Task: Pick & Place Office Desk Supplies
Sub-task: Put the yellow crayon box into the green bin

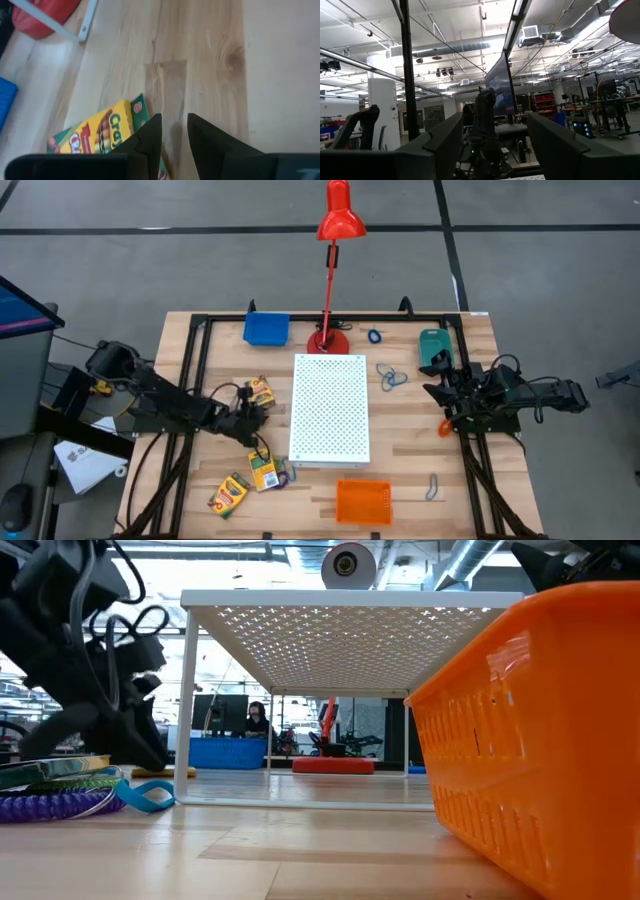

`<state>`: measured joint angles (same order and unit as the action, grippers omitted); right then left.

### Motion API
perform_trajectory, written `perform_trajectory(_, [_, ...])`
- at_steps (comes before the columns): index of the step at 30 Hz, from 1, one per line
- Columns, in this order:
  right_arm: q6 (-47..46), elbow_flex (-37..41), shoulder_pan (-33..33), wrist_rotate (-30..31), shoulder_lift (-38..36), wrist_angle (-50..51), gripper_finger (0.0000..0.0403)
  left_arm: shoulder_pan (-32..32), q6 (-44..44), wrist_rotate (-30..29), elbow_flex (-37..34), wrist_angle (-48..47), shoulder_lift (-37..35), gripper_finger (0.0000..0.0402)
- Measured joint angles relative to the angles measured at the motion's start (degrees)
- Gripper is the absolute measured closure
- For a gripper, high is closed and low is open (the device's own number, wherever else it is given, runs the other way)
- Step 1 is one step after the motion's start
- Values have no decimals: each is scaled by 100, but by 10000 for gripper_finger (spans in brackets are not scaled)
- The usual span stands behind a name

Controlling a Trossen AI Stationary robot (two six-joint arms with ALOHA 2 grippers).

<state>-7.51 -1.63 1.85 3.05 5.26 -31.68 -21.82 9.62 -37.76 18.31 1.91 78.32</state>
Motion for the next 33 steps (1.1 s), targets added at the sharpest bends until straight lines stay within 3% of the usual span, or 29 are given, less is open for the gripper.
perform_trajectory(9, [4, 0, -1, 0, 2, 107, 184, -3, -107, -540, 15, 782, 766, 314])
perform_trajectory(21, [44, 0, -13, 0, 1, 129, 184, 76, -8, -702, 48, 682, 799, 314])
perform_trajectory(33, [47, 0, -9, 0, 2, 129, 184, 383, 119, -464, 47, 405, 781, 319])
